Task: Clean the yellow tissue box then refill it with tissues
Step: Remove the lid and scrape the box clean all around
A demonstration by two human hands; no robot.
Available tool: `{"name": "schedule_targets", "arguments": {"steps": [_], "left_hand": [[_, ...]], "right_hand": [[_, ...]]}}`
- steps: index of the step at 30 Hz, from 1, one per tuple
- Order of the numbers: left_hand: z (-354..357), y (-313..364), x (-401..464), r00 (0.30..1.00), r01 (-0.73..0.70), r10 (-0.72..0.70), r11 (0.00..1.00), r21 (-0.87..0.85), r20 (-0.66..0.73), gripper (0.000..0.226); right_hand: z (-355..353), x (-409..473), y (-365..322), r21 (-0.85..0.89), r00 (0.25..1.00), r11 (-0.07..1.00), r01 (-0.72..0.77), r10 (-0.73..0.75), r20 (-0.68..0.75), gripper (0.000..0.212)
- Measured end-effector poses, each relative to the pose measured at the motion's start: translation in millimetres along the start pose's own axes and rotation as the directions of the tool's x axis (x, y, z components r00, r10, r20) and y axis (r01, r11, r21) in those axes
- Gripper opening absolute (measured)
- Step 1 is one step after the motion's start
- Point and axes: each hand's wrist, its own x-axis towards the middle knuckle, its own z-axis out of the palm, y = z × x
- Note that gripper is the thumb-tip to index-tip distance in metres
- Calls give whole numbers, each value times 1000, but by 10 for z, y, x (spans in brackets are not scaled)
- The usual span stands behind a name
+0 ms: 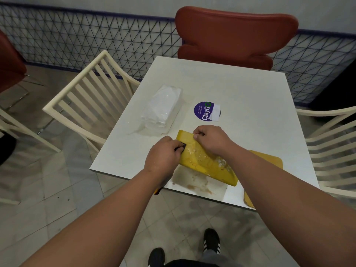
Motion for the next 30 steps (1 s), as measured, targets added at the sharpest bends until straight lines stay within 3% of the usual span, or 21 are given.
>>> {"name": "schedule_targets", "arguments": {"steps": [9, 16, 22, 28, 30], "left_hand": [[98, -30, -342, 997, -78, 78, 997, -3, -21, 24], [2, 108, 125, 1000, -2, 3, 999, 47, -23, 27], [88, 118, -264, 985, -156, 149, 985, 71, 85, 27], [-61, 122, 216, 999, 37, -36, 998, 56, -16, 29], [-27, 131, 160, 1000, 22, -24, 996, 88, 17, 27]], "right_hand": [[-4, 7, 19, 23, 1000, 1000, 5, -5, 3, 21], [13, 7, 32, 30, 1000, 1000, 6, -5, -19, 17], [11, 19, 32, 45, 1000, 999, -1, 2, -22, 18], [3, 24, 32, 39, 1000, 999, 11, -10, -23, 16], [7, 28, 37, 38, 1000, 999, 10, -9, -28, 16]]}}
